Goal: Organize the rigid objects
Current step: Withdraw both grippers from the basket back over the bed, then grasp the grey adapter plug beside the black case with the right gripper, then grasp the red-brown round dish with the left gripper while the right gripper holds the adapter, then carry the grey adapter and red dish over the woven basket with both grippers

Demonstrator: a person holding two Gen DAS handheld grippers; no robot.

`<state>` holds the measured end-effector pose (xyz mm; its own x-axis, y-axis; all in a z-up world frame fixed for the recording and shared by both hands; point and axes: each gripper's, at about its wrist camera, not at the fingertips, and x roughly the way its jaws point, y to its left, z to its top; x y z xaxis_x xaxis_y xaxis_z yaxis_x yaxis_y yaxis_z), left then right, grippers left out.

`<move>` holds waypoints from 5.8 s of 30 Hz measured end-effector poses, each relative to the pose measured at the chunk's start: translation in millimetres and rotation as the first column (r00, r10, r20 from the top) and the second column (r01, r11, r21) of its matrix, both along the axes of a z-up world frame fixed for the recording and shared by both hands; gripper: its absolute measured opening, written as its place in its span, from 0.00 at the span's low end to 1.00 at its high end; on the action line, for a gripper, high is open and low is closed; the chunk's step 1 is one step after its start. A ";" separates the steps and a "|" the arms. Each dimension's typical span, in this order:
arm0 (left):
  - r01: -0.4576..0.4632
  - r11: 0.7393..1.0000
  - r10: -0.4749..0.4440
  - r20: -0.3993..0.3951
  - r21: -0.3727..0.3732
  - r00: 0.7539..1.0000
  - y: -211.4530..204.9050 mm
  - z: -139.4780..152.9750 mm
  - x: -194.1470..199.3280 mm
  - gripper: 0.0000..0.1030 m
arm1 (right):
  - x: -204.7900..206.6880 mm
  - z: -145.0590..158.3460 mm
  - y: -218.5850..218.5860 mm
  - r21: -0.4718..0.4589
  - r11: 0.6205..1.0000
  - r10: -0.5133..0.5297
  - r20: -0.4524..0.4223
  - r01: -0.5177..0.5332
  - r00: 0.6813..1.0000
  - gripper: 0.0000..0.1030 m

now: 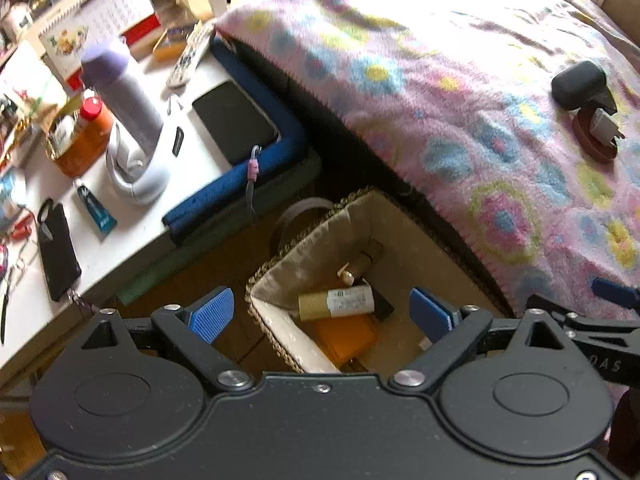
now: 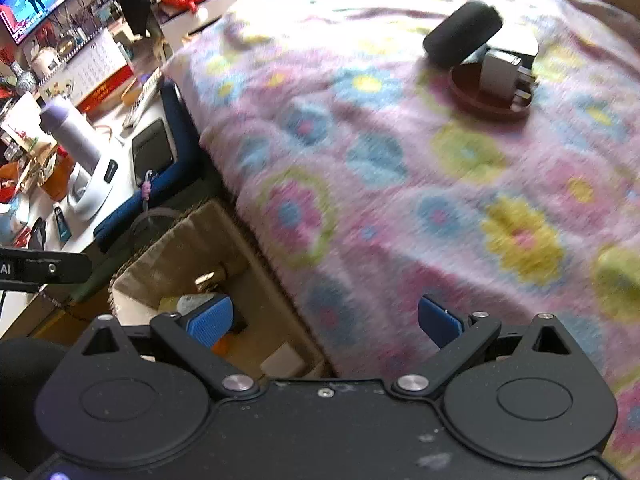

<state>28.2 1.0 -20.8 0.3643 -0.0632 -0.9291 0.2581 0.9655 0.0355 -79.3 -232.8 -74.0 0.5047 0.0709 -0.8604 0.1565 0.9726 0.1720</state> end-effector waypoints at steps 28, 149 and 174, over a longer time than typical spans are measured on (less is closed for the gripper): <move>0.049 0.999 -0.050 -0.039 -0.008 0.998 -18.6 -2.1 -0.9 0.90 | -29.9 8.9 -135.6 -0.184 0.891 -0.325 0.382 0.416 0.865 0.99; -0.080 0.986 0.095 0.095 -0.144 0.991 16.5 30.3 16.6 0.69 | 25.6 -15.3 -237.7 -0.091 0.852 -0.421 0.466 0.516 0.778 0.55; -0.055 0.987 0.046 -0.062 -0.149 0.997 46.5 -4.4 18.5 0.69 | -0.2 36.9 38.9 0.126 0.989 0.045 0.278 -0.083 0.959 0.55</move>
